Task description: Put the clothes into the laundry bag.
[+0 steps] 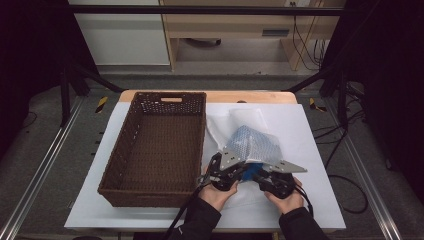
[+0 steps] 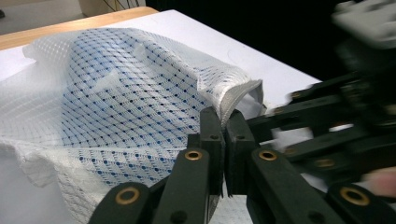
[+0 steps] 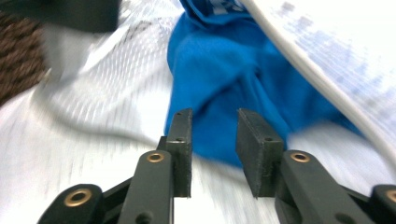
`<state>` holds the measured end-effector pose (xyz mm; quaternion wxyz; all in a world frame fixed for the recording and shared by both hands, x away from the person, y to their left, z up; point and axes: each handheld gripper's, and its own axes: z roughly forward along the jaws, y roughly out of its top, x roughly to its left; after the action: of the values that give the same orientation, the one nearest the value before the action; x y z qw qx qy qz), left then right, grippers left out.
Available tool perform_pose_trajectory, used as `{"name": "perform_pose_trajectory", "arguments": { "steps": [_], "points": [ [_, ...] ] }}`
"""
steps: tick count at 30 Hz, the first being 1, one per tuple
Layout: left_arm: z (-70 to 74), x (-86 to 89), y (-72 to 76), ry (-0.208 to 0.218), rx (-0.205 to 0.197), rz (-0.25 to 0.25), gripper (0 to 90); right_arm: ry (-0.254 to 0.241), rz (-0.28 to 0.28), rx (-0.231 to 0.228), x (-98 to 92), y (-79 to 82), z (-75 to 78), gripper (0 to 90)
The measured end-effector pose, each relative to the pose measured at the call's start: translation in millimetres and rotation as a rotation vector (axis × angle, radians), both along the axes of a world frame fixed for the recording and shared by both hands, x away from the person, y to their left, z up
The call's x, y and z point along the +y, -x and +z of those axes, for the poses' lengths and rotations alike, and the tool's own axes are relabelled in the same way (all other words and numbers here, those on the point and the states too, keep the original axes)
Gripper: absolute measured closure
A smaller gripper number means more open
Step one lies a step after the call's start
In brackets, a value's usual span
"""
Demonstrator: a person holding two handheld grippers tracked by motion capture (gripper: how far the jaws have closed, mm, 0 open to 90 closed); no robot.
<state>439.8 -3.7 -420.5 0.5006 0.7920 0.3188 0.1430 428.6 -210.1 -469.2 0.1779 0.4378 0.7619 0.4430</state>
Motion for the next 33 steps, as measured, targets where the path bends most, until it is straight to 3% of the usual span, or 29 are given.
{"name": "perform_pose_trajectory", "arguments": {
  "steps": [9, 14, 16, 19, 21, 24, 26, 29, 33],
  "points": [
    [-36.3, -4.3, -1.7, -0.103, 0.061, 0.009, 79.4, -0.035, -0.081, -0.041, -39.9, 19.3, 7.9, 56.7],
    [-49.9, -1.7, -2.0, -0.127, 0.062, 0.024, 65.2, -0.105, -0.095, -0.091, -45.9, 17.4, 20.7, 53.8],
    [-46.9, -2.6, 0.1, -0.115, 0.040, 0.023, 57.0, -0.135, -0.091, -0.126, -45.5, 9.5, 29.1, 60.9],
    [-39.3, -2.0, 2.7, -0.084, 0.016, 0.030, 53.3, -0.157, -0.090, -0.152, -45.0, -6.8, 34.6, 73.9],
    [-39.5, -0.8, 0.7, -0.086, 0.022, 0.051, 57.5, -0.109, -0.077, -0.117, -41.6, -28.3, 29.2, 80.1],
    [-47.9, -1.3, -4.2, -0.125, 0.062, 0.071, 62.1, -0.059, -0.050, -0.014, -36.6, -43.6, 10.5, 83.1],
    [-55.2, -0.3, -6.8, -0.135, 0.085, 0.077, 65.4, -0.010, -0.036, 0.031, -36.8, -45.0, -0.4, 84.8],
    [-62.6, 0.4, -8.1, -0.164, 0.094, 0.085, 67.9, 0.062, -0.036, 0.054, -40.0, -42.0, -7.3, 85.1],
    [-65.7, 0.1, -8.2, -0.194, 0.090, 0.092, 69.7, 0.119, -0.051, 0.081, -44.4, -40.9, -15.1, 83.9]
  ]
}}
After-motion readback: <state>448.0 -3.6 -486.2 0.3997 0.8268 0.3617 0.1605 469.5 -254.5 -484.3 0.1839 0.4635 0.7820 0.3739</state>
